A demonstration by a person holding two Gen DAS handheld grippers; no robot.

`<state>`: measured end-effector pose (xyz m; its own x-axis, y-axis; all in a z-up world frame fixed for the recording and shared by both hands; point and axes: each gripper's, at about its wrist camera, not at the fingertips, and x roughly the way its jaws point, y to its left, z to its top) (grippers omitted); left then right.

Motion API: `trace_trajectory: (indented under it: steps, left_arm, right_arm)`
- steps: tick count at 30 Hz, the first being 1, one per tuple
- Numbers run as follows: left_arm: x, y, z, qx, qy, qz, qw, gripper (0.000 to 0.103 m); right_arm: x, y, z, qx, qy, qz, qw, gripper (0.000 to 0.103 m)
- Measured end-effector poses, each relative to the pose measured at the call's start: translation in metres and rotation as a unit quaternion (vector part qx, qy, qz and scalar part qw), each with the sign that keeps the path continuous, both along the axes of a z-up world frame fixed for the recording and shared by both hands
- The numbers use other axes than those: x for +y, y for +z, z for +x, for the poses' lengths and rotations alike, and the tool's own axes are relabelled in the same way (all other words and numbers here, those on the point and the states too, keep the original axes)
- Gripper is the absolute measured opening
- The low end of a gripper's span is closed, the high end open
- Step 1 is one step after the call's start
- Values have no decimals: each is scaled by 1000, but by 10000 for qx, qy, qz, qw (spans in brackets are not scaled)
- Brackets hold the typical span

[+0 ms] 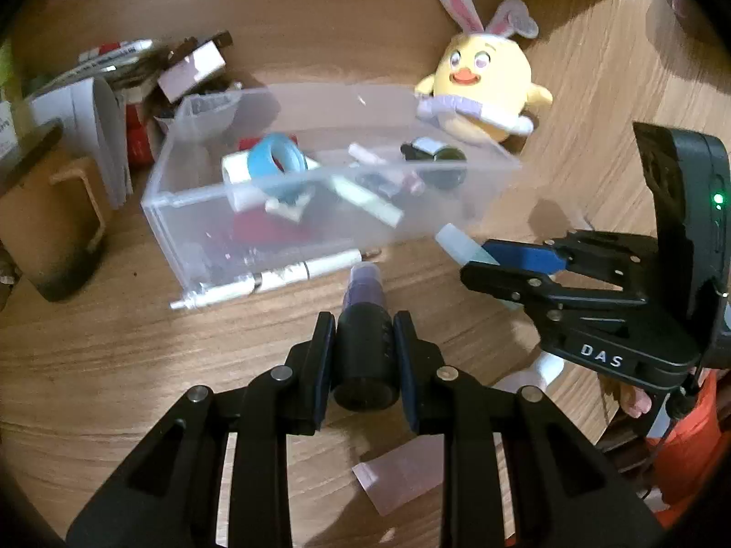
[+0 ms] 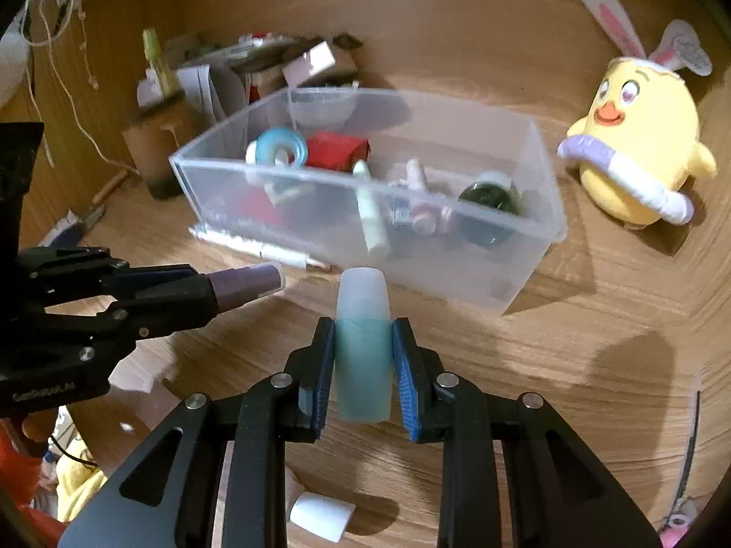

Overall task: Organize objects
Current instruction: 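Carry the mint tube and purple bottle toward the box with both tools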

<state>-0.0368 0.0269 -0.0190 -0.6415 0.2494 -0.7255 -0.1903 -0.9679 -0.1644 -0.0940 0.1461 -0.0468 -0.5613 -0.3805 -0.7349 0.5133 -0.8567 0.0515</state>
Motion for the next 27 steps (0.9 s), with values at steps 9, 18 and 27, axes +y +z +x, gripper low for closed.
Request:
trace_trajectory:
  steps: [9, 18, 27]
  left_arm:
    - [-7, 35, 1, 518, 158, 208, 9983, 25]
    - [-19, 65, -3, 956, 356, 258, 9944, 25]
    - [-36, 83, -16, 1231, 652, 259, 9899, 25]
  right_arm:
    - [5, 32, 3, 376, -73, -255, 9989, 23]
    - [5, 56, -4, 671, -139, -484, 9965, 23]
    - [1, 75, -20, 939, -203, -566, 9938, 23]
